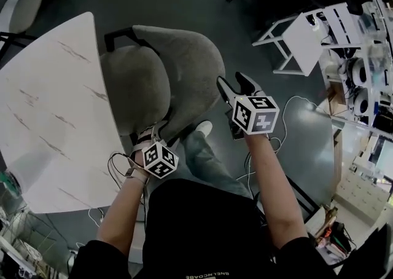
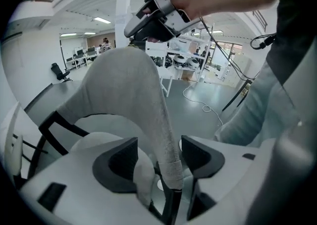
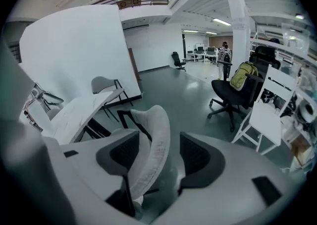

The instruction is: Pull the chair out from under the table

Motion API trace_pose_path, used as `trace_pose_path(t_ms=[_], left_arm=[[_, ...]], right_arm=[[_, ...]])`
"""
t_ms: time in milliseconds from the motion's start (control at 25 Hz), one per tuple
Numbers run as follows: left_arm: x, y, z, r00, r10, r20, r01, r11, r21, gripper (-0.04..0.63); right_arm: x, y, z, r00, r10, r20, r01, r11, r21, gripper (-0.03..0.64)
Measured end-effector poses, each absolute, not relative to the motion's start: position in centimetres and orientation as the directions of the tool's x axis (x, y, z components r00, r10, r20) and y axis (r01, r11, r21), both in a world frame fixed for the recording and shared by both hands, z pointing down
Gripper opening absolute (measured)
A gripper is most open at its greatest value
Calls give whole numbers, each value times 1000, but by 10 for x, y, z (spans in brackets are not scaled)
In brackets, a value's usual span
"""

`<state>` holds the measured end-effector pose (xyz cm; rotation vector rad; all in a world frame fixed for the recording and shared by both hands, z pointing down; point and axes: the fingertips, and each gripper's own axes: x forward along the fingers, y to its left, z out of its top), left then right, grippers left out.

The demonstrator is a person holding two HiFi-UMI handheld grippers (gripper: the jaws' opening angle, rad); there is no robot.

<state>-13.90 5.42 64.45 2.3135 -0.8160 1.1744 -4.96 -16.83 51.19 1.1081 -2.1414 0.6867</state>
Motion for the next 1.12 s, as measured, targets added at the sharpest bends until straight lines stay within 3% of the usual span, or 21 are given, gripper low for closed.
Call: trace_pose_path(t_ms=[360,760,920,1120], left_arm=[[-123,61,712,455,-200,868,-652,-739,172,267],[-118,61,739,424,-166,890,-706,-676,211,262],[-113,64,743,410,-186,893,-707,-683,183,173],[-113,65,747,377,-185,907,-702,-697,149,156]], right_arm=[[-49,-176,545,-453,-476,754,-851,483,-206,245],[-60,-176,574,-455,-426,782,-853,460,-246,244],[-58,-173,589,-446,-397,803,-859,443,-258,244],[-58,-172,598,-487,-352,800,-842,434,-321,242]])
